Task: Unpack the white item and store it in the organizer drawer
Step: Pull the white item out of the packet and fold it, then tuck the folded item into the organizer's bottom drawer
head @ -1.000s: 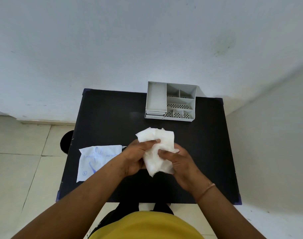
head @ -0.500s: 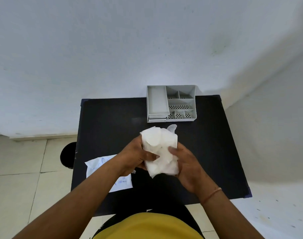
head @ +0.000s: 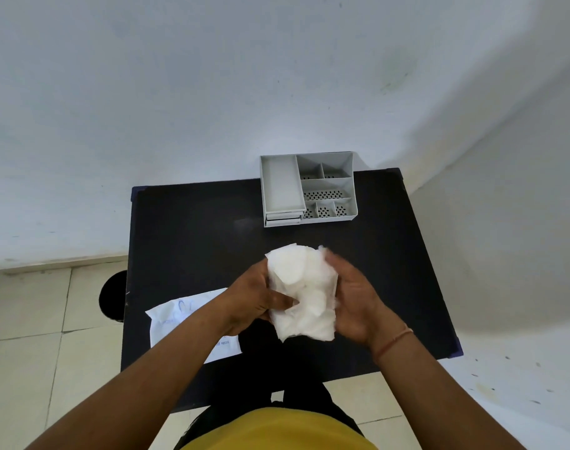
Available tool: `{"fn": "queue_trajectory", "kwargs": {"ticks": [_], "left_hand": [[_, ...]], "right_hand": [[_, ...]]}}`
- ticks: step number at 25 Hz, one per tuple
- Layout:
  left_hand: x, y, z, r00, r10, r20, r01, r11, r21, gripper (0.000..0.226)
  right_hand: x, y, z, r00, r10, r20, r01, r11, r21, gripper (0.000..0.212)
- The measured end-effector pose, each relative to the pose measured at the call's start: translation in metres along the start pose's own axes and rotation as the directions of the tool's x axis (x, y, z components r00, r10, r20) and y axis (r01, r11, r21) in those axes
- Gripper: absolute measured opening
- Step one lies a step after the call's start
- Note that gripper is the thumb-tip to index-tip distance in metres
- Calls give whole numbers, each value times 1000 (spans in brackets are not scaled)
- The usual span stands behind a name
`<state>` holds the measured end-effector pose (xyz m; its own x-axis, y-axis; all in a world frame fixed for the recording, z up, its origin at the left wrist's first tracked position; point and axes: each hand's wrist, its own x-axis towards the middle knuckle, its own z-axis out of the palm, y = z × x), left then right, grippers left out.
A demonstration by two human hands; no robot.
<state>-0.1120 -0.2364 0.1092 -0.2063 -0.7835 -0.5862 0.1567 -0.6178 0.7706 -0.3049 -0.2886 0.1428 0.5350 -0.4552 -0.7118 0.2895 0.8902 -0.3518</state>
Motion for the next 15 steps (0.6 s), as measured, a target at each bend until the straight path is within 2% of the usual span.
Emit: {"fn": "queue_trajectory", "kwargs": {"ticks": [2, 4, 6, 8, 11, 13, 15], "left_hand": [[6, -5, 3, 1000, 9, -28, -9, 1000, 2, 78], [12, -8, 6, 996, 19, -88, -21, 1000, -21, 77], [15, -9, 12, 989, 26, -144, -28, 1000, -8, 78], [18, -4, 21, 986, 37, -162, -25, 997, 74, 86], [22, 12, 21, 995, -5, -103, 28, 976, 218, 99], [30, 21, 9, 997, -31, -75, 45, 978, 205, 84], [47, 28, -3, 990, -71, -122, 76, 997, 35, 55]], "right_hand": [[5, 3, -1, 988, -113, -110, 81, 962, -262, 31], [11, 8, -12, 963, -210, -170, 130, 911, -391, 31], [16, 14, -22, 959, -220, -179, 134, 907, -399, 33], [19, 16, -31, 960, -230, -161, 148, 902, -405, 33], [22, 11, -46, 942, -275, -191, 179, 897, -404, 30], [25, 3, -58, 934, -275, -229, 176, 910, -375, 27], [28, -6, -71, 930, -265, -253, 171, 924, -341, 25]]}}
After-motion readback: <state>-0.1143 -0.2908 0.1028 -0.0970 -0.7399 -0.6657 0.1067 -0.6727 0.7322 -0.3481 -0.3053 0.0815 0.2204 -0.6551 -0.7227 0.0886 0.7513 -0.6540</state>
